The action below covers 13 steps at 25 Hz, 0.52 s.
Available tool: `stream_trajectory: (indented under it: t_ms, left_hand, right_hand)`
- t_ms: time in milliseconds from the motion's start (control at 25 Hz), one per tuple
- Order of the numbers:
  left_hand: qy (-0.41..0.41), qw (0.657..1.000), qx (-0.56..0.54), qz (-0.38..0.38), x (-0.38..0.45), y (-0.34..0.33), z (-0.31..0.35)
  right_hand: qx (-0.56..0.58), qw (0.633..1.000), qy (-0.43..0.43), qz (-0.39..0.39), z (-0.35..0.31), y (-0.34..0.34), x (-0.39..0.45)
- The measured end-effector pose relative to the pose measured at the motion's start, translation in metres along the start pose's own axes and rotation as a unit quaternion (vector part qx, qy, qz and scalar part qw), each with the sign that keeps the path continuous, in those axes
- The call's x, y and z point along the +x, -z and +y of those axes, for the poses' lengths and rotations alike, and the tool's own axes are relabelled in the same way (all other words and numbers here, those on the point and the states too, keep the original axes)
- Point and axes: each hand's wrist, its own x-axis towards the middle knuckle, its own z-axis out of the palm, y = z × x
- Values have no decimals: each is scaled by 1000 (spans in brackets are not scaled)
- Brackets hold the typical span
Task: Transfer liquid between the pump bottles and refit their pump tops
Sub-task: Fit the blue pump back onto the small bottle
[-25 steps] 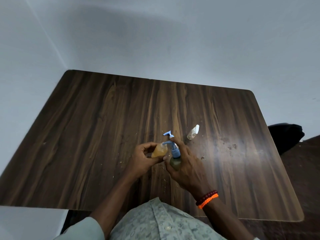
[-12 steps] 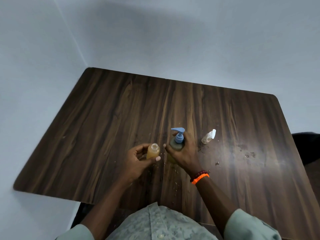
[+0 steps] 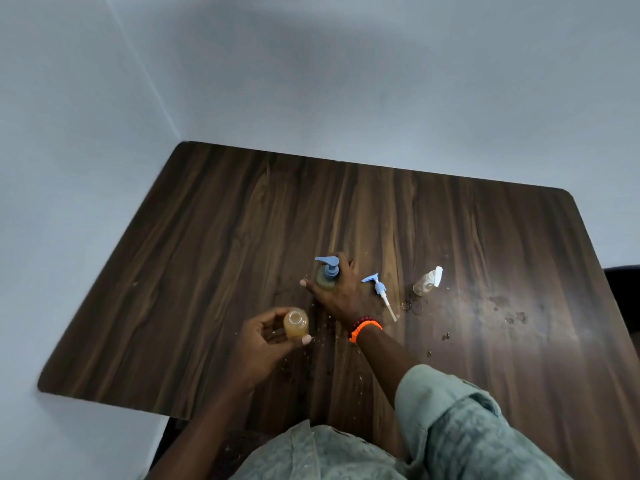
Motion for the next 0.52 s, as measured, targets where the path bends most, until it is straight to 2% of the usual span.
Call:
stream_trajectory:
  t_ms: [200, 400, 520]
  left_hand:
    - [9, 1000, -7, -8, 3, -4, -1]
    - [5, 1000, -11, -14, 4, -13, 4]
    - [5, 1000, -20, -23, 4, -17, 4]
  right_hand:
    - [-35, 999, -20, -15, 4, -1, -8]
    - [-33, 999, -1, -9, 13, -9, -4]
    - [-55, 997, 33, -33, 25, 6, -16]
